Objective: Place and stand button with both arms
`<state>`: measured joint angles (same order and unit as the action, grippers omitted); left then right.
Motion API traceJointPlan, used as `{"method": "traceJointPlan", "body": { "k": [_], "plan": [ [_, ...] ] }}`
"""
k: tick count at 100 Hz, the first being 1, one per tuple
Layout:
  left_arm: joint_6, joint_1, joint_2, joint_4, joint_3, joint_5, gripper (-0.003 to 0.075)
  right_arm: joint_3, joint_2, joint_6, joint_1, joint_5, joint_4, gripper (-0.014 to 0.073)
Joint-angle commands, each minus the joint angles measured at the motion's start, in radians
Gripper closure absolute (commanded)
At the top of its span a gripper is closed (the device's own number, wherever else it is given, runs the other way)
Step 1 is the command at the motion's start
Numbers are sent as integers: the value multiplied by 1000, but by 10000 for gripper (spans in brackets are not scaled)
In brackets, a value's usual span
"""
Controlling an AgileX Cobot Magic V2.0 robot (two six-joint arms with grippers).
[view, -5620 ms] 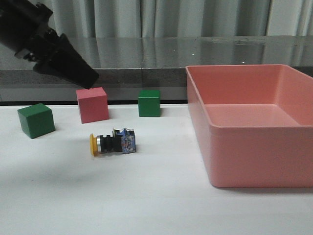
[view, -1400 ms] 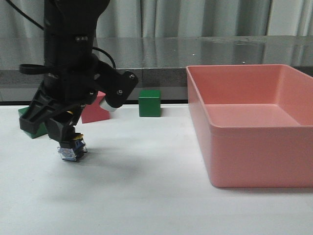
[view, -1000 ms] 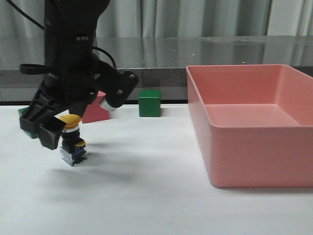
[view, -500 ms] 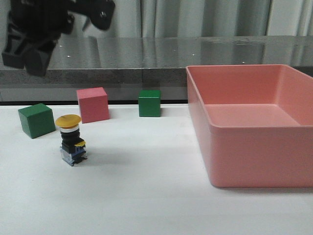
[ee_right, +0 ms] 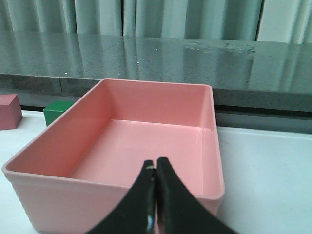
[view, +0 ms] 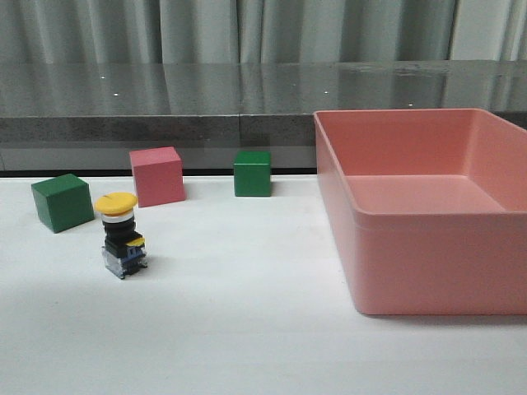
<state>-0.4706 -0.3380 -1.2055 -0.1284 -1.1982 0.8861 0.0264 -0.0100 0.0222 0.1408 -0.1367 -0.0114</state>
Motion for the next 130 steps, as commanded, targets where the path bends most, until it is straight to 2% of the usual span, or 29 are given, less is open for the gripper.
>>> {"method": "traceJointPlan", "body": {
  "k": [1, 23, 40, 57, 87, 98, 112, 130],
  "plan": [
    [17, 3, 159, 84, 111, -168, 740, 27, -20, 1, 2, 85, 11, 670],
    [17, 3, 473, 238, 455, -411, 740, 27, -20, 1, 2, 85, 11, 670],
    [17, 3, 674, 301, 661, -509, 740, 27, -20, 1, 2, 85, 11, 670],
    [17, 3, 786, 301, 744, -525, 740, 27, -20, 1, 2, 85, 11, 670],
    [17, 3, 802, 284, 777, -546, 740, 27, -20, 1, 2, 85, 11, 670],
    [17, 5, 802, 284, 816, -645, 740, 27, -20, 1, 2, 85, 11, 670],
    [45, 53, 821, 277, 940, -886, 740, 27, -20, 1, 2, 85, 11, 670],
    [176, 178, 915, 233, 1086, -900, 739, 27, -20, 1, 2, 85, 11, 670]
  ]
}}
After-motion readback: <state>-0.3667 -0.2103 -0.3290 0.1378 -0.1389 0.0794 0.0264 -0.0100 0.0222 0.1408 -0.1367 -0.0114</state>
